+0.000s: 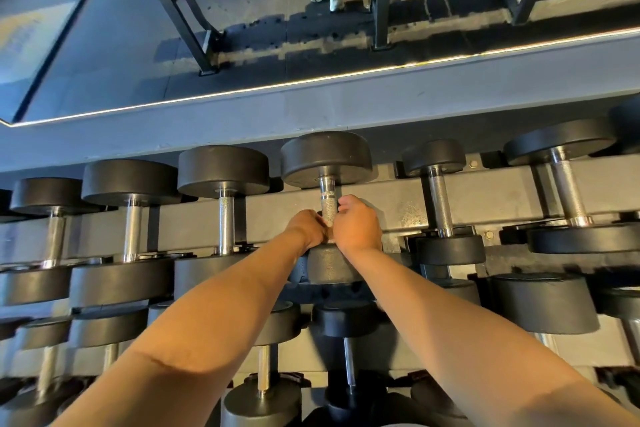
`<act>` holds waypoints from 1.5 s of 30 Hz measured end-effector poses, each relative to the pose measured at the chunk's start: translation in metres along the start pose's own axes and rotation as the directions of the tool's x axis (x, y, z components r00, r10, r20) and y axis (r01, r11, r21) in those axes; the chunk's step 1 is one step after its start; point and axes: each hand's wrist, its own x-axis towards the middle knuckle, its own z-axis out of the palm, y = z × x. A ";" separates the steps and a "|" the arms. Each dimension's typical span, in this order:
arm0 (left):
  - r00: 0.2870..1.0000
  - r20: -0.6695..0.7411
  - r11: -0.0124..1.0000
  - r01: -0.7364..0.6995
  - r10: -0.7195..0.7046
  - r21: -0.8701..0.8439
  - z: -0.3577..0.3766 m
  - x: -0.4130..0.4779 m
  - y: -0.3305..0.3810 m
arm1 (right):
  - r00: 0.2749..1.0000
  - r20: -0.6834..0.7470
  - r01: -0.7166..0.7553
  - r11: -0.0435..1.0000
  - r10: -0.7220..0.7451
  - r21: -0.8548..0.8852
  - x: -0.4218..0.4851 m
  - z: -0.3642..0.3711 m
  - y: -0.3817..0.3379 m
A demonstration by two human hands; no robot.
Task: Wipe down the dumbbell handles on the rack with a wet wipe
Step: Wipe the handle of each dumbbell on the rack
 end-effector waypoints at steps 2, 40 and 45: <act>0.999 -0.028 1.000 -0.020 0.020 -0.006 0.000 -0.002 0.000 | 1.000 -0.003 -0.003 1.000 0.003 0.004 0.001 0.001 0.000; 0.884 -0.332 0.815 -0.444 0.330 -0.373 0.014 -0.049 -0.009 | 0.994 0.101 -0.003 0.928 -0.038 0.374 0.027 0.004 0.001; 0.910 -0.386 0.887 -0.298 0.152 -0.353 0.017 -0.047 -0.004 | 0.990 -0.064 -0.083 0.886 0.125 0.456 0.048 0.016 -0.007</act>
